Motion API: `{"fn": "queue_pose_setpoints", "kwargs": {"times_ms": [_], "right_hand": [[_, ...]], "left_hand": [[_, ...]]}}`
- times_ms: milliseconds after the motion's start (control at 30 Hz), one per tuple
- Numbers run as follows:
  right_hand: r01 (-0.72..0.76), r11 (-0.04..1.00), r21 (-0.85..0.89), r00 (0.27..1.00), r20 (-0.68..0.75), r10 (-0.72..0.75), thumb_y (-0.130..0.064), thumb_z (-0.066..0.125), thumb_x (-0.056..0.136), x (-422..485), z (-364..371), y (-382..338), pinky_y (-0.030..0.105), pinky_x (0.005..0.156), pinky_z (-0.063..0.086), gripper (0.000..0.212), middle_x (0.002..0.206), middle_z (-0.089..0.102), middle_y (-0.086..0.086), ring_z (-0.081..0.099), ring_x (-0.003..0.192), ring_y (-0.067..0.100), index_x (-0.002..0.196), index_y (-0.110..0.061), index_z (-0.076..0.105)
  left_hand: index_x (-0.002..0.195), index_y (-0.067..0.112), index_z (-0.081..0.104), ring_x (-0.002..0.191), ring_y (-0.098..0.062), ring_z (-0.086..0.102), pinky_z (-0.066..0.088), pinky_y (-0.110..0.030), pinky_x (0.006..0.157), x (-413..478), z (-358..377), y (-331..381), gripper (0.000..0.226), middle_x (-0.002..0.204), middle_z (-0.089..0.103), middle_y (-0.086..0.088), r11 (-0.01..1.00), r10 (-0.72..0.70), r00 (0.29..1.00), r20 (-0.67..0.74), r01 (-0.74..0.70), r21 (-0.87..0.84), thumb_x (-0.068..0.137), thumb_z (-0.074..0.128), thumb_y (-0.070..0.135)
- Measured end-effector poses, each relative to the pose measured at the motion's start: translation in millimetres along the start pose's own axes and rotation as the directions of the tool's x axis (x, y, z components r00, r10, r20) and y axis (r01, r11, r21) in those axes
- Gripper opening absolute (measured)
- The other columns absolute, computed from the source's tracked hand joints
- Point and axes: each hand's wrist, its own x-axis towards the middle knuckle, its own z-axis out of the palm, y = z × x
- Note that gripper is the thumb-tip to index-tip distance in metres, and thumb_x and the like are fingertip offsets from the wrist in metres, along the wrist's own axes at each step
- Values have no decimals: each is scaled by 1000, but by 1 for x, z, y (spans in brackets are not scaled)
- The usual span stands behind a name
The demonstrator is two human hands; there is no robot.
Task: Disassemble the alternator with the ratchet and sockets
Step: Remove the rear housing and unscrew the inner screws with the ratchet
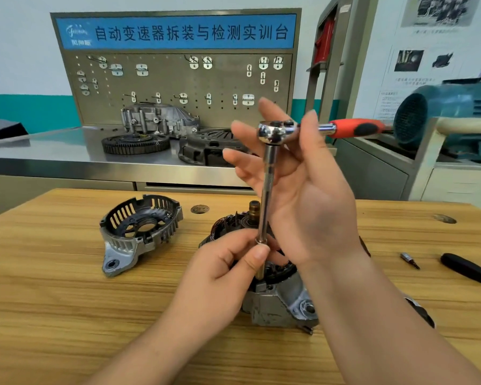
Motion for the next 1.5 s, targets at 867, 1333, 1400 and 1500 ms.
{"fn": "queue_pose_setpoints", "kwargs": {"times_ms": [867,1333,1400,1500], "right_hand": [[144,983,-112,985,111,-132,-31,34,99,2,0,-1,31,84,51,32,124,64,-2,69,94,20,126,-26,51],[53,999,-10,994,97,-52,-36,39,96,1,2,1,31,84,51,33,114,69,-2,70,87,20,120,-24,58],[-12,999,42,998,68,9,-39,37,94,2,-1,0,30,81,52,39,105,72,2,70,85,21,120,-20,58],[105,990,-90,994,51,-100,-28,45,94,2,0,-2,32,85,49,29,114,70,-4,65,102,20,118,-25,61]], "left_hand": [[86,28,70,81,2,65,43,-4,70,-1,3,1,19,83,72,19,999,24,998,-55,-22,37,91,52,28],[84,22,69,70,5,61,42,-5,64,-1,2,-1,17,73,68,19,999,50,998,-26,-49,22,86,52,26],[86,29,68,73,5,60,40,-4,65,-1,1,1,19,75,67,21,996,68,998,-6,-67,65,88,49,23],[86,20,68,79,0,64,43,-6,70,-1,1,-2,19,79,71,16,999,35,999,-2,-35,30,87,50,21]]}}
